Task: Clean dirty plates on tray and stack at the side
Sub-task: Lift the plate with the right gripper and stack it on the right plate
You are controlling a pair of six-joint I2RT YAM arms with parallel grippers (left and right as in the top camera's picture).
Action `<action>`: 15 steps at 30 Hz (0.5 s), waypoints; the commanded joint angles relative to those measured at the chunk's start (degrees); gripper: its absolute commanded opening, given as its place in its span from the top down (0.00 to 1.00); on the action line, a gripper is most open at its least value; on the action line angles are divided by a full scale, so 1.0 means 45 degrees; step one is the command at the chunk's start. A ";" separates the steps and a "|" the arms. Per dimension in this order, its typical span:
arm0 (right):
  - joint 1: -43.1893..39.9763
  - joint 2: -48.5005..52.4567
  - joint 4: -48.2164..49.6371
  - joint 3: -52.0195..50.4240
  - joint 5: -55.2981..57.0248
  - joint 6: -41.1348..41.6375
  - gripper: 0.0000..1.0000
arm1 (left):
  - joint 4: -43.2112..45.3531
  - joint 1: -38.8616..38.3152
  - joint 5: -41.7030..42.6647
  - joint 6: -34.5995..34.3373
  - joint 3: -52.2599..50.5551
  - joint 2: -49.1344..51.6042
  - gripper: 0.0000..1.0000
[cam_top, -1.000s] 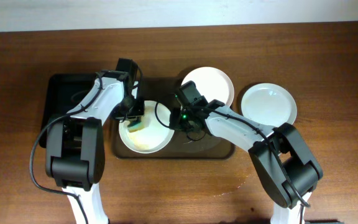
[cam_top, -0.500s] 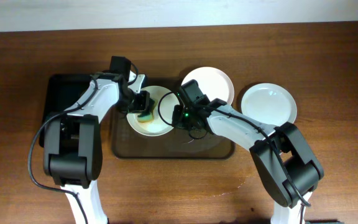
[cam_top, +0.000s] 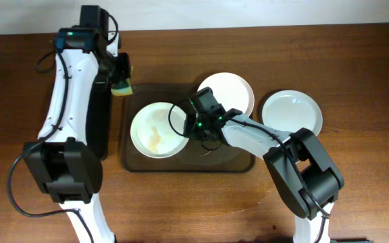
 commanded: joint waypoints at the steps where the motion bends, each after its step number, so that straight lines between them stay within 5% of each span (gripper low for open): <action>1: 0.0073 -0.0199 -0.1647 0.1088 -0.1127 -0.1647 0.96 | -0.0253 0.0087 -0.0087 0.0083 0.0121 -0.0155 0.99; 7: 0.1413 -0.2312 -0.7019 0.4027 0.6407 -0.3288 0.96 | -0.0559 0.0087 -0.0087 0.0083 0.0121 -0.0155 0.99; 15: 0.5328 -0.2336 -0.7679 0.4269 1.9574 -0.3283 0.96 | -0.0539 0.0087 -0.0092 0.0083 0.0024 -0.0155 0.99</action>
